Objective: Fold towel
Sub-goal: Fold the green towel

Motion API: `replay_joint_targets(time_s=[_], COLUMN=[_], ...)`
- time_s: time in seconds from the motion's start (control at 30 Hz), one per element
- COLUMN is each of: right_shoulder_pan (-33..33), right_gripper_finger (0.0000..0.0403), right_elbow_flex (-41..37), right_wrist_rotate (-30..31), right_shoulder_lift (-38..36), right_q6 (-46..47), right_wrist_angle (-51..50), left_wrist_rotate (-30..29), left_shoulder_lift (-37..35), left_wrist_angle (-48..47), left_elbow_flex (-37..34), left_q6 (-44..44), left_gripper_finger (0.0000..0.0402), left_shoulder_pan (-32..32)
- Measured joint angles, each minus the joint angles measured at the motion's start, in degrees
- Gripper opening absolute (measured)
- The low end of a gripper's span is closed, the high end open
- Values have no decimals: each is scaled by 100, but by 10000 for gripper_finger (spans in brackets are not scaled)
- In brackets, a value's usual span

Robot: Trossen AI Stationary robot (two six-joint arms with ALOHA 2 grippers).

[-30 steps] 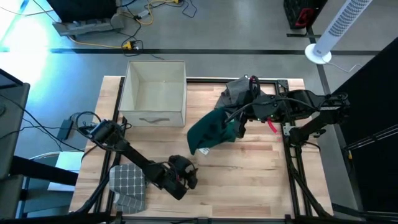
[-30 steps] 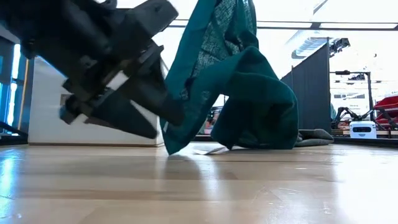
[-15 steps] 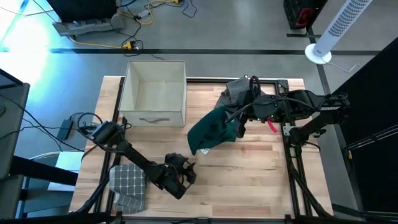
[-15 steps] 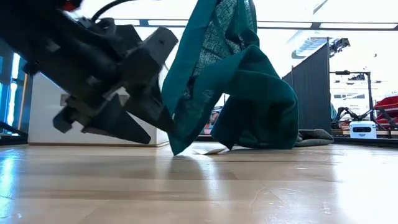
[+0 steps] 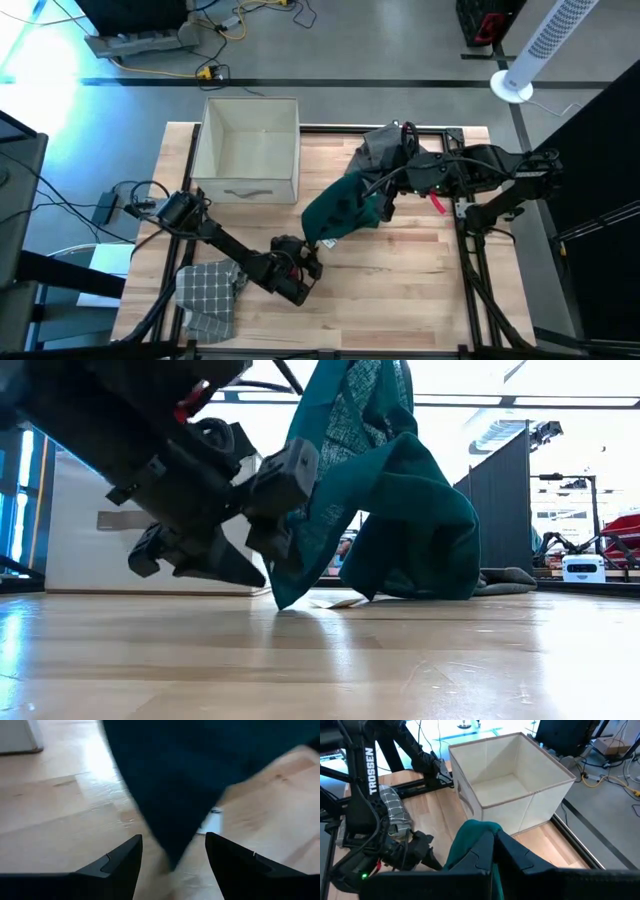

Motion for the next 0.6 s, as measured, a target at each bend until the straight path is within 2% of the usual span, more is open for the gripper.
replay_joint_targets(time_s=[0.07, 0.13, 0.2, 0.3, 0.33, 0.5, 0.6], right_shoulder_pan=[0, 0, 0, 0, 0, 0, 0], right_gripper_finger=[0, 0, 0, 0, 0, 0, 0], right_elbow_flex=[-1, -2, -2, -2, -2, -2, -2], right_wrist_rotate=[1, 2, 4, 24, 28, 17, -90], right_shoulder_lift=[0, 0, 0, 0, 0, -14, -100], right_q6=[-3, -4, -4, -4, -4, 13, 34], right_wrist_angle=[-1, -7, -24, -26, -26, -118, -153], left_wrist_rotate=[166, 293, 347, 401, 425, 674, 716], left_shoulder_lift=[2, -4, -20, -15, -15, -228, -740], left_wrist_angle=[118, 301, 583, 985, 1090, 1266, 1126], left_elbow_flex=[-148, -278, -405, -529, -532, -534, -537], left_q6=[-236, -472, -426, -106, -63, 118, 571], left_gripper_finger=[202, 175, 125, 29, 15, 3, 2], left_shoulder_pan=[69, 133, 162, 138, 130, 0, -149])
